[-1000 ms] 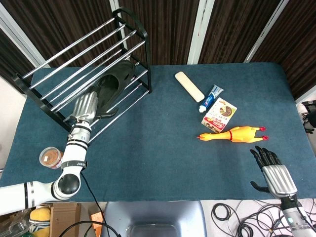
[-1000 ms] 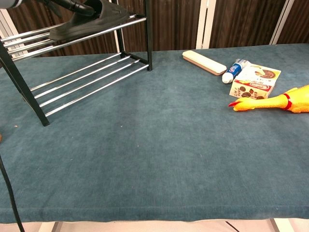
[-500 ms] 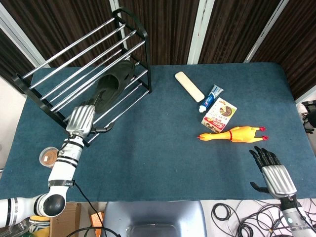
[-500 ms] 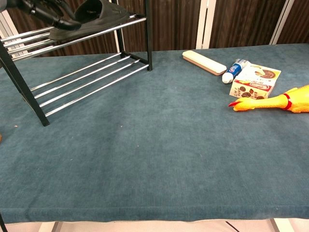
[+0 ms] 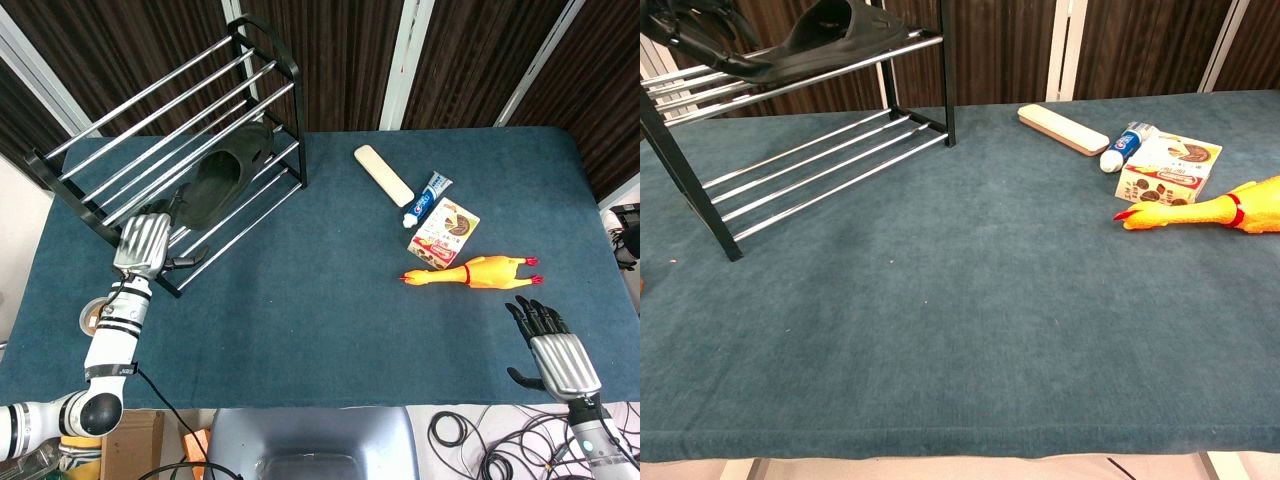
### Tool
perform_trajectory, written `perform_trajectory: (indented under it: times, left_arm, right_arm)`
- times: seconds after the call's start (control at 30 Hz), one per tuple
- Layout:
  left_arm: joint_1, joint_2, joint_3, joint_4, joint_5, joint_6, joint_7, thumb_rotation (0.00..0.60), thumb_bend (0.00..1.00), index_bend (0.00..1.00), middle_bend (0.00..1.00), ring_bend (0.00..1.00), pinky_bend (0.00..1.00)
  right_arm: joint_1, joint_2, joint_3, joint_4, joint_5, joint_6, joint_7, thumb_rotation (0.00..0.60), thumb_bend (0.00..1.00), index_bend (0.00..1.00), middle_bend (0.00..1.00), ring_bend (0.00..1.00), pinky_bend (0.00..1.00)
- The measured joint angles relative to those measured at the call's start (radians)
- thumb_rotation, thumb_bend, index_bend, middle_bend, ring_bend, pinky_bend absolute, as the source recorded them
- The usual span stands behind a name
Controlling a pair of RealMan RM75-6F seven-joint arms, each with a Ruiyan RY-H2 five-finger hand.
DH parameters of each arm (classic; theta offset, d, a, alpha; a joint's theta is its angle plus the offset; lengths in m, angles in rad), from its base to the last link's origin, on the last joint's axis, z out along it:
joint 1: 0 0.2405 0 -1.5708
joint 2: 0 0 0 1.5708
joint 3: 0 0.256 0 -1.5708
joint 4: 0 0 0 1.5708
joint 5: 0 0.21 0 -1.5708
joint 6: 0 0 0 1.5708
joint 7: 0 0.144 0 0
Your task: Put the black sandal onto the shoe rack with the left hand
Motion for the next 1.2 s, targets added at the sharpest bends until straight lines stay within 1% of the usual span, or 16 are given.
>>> perform_trajectory:
  times: [0.17, 0.27, 0.37, 0.6, 0.83, 1.2]
  left_arm:
    - [0.005, 0.009, 0.009, 0.018, -0.045, 0.0, 0.032, 0.437, 0.26, 0.08, 0.31, 0.25, 0.28]
    - [0.003, 0.012, 0.016, 0.026, -0.083, 0.0, 0.066, 0.436, 0.26, 0.08, 0.31, 0.25, 0.28]
    - [0.0, 0.011, 0.023, 0.035, -0.095, -0.002, 0.083, 0.434, 0.26, 0.08, 0.32, 0.25, 0.29]
    - [-0.005, 0.003, 0.024, 0.024, -0.087, -0.008, 0.084, 0.435, 0.26, 0.08, 0.33, 0.27, 0.29]
    - [-0.005, -0.015, 0.012, 0.004, -0.043, -0.012, 0.039, 0.472, 0.27, 0.08, 0.34, 0.28, 0.29]
    - [-0.018, -0.054, -0.013, 0.006, -0.007, -0.019, -0.016, 0.505, 0.27, 0.09, 0.35, 0.29, 0.3]
  right_arm:
    - [-0.001, -0.001, -0.001, 0.0, -0.001, 0.0, -0.003, 0.6, 0.13, 0.0, 0.0, 0.0, 0.12]
    - [0.0, -0.003, -0.001, 0.0, 0.0, -0.002, -0.005, 0.6, 0.13, 0.0, 0.0, 0.0, 0.12]
    - [0.002, -0.004, -0.001, 0.0, 0.003, -0.006, -0.009, 0.6, 0.13, 0.0, 0.0, 0.0, 0.12]
    - [0.004, -0.004, 0.001, -0.001, 0.006, -0.009, -0.01, 0.6, 0.13, 0.0, 0.0, 0.0, 0.12]
    - [0.003, -0.002, 0.001, -0.001, 0.006, -0.007, -0.008, 0.6, 0.13, 0.0, 0.0, 0.0, 0.12]
    - [0.002, -0.001, 0.0, 0.0, 0.003, -0.005, -0.004, 0.6, 0.13, 0.0, 0.0, 0.0, 0.13]
